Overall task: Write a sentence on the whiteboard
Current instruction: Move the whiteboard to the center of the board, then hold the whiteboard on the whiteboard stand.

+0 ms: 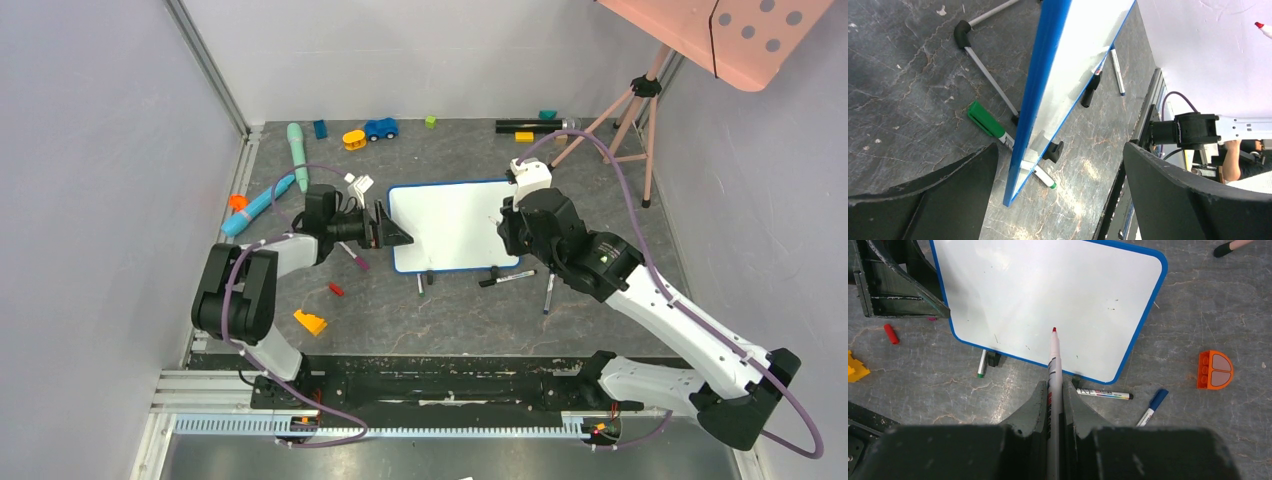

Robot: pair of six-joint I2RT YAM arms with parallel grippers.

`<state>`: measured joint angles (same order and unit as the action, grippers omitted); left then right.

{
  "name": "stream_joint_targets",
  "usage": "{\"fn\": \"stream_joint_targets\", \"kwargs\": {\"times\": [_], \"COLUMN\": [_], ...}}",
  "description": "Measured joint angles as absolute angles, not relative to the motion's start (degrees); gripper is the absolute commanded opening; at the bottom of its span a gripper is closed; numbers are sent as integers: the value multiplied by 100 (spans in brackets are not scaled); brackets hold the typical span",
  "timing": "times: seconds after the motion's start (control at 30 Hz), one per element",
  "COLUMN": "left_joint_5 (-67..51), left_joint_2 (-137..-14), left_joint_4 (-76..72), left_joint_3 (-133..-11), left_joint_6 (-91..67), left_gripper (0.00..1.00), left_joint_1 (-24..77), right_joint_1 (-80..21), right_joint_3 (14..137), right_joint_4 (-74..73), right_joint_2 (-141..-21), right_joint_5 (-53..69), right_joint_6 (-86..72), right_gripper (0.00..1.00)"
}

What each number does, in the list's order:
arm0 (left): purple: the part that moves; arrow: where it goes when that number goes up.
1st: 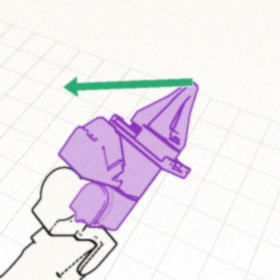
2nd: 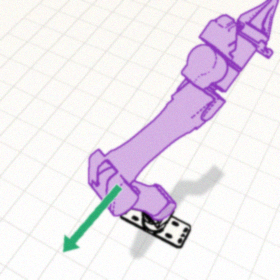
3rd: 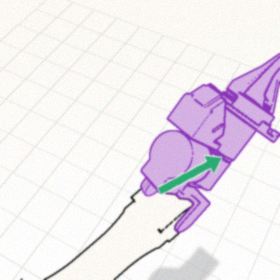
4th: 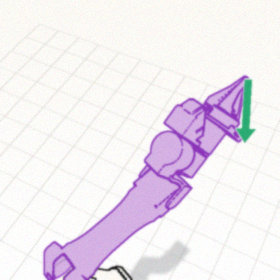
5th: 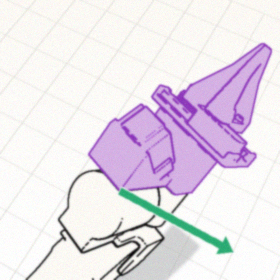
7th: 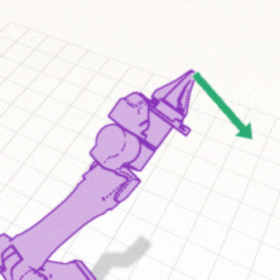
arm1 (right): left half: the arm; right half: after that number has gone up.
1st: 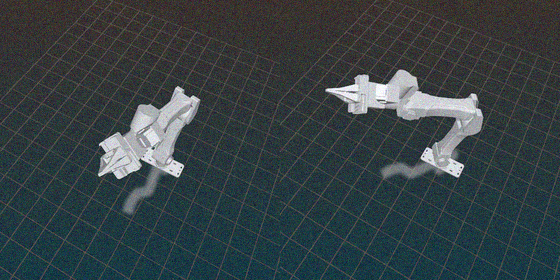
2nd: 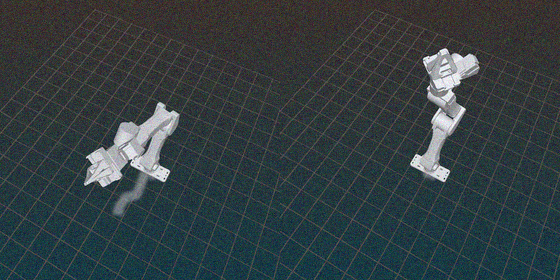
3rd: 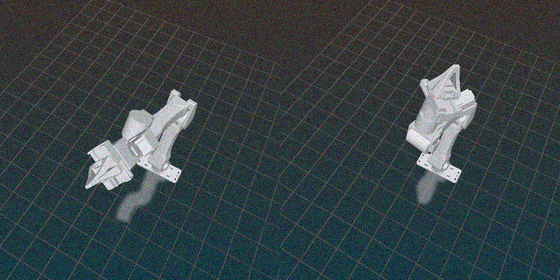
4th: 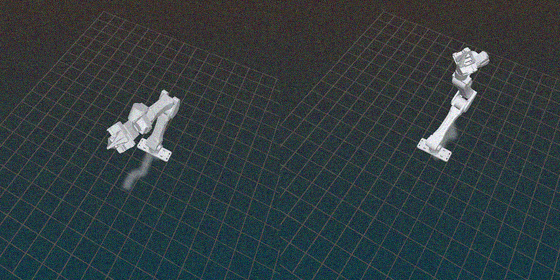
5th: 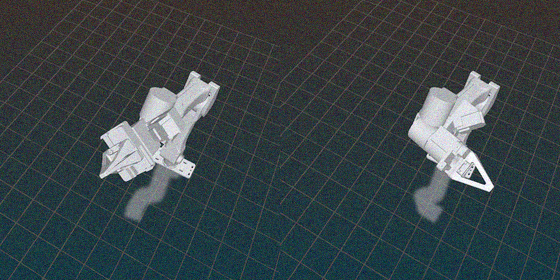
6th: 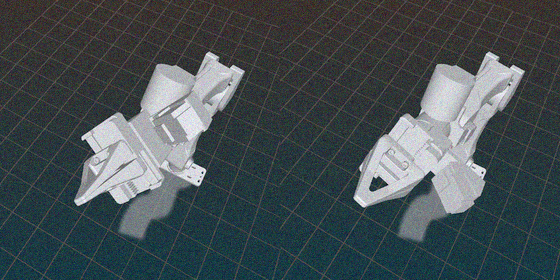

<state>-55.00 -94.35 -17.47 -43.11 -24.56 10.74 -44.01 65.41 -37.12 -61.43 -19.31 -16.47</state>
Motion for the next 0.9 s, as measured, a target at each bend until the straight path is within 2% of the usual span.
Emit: {"fn": "stream_joint_targets", "kwargs": {"times": [0.3, 0.6, 0.9], "left_joint_5": [-5299, -5109, -4917], "left_joint_2": [-8868, -7579, -6460], "left_joint_4": [-1529, -1035, 169], "left_joint_3": [-4300, -4049, -4082], "left_joint_6": [-2517, -2609, -2126], "left_gripper": [100, 100, 100], "left_joint_1": [1061, 878, 631], "right_joint_1": [-4401, -4401, -4401], "right_joint_3": [6512, 6501, 6490], "right_joint_4": [-3332, -2982, -2919], "right_joint_2": [-6152, -6300, -6381], "right_joint_5": [-1953, -2003, -1990], "right_joint_6": [-1651, -1695, -1680], "right_gripper": [0, 0, 0]}}
